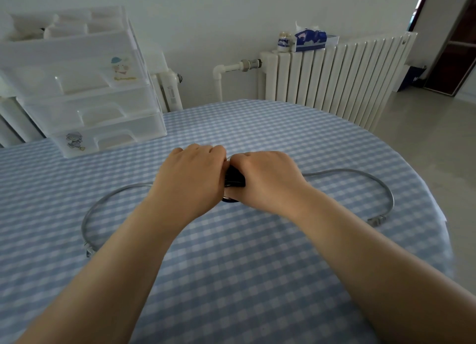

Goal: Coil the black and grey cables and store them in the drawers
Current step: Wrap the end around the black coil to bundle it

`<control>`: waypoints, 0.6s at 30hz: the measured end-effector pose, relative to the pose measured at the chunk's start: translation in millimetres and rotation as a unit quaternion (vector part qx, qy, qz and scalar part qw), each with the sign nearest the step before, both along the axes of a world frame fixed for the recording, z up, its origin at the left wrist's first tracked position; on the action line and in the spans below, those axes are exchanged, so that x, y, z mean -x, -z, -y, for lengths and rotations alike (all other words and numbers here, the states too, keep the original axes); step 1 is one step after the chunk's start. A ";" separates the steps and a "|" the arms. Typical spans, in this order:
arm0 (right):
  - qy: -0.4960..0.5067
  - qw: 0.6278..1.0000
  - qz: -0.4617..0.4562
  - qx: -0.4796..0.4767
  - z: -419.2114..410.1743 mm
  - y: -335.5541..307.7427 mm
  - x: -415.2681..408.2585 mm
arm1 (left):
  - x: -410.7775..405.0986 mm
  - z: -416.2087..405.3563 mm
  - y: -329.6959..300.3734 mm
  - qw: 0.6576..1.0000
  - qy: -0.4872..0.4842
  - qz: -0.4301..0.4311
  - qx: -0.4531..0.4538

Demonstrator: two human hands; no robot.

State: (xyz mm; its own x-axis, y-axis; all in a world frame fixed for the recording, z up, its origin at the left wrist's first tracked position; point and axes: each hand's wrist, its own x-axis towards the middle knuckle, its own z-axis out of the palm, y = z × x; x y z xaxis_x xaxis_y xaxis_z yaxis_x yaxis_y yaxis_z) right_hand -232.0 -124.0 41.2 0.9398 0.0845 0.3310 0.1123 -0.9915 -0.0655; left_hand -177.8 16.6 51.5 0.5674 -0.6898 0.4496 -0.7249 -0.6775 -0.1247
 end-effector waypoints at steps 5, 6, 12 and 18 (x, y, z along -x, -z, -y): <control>-0.011 1.000 -0.016 -0.017 1.8 1.2 -0.6 | -0.9 -2.7 -6.1 0.999 -0.010 -0.027 -0.023; -0.015 1.000 -0.022 -0.014 1.9 0.8 -1.0 | -1.9 -4.5 -8.0 0.998 -0.003 -0.051 -0.030; -0.016 0.998 -0.049 -0.042 7.5 -3.8 1.3 | -10.0 -17.3 -18.7 0.971 0.023 -0.235 -0.025; -0.018 0.998 -0.044 -0.031 7.6 -1.8 2.6 | -16.3 -8.7 -11.3 0.947 0.054 -0.312 0.048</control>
State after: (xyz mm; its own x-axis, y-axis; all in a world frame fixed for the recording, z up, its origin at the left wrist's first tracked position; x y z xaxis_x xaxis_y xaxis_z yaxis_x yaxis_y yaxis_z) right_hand -234.6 -131.6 43.0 0.9624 0.1000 0.2525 0.1380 -0.9809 -0.1374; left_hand -161.5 25.4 62.8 0.6714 -0.7323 0.1136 -0.7032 -0.5812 0.4096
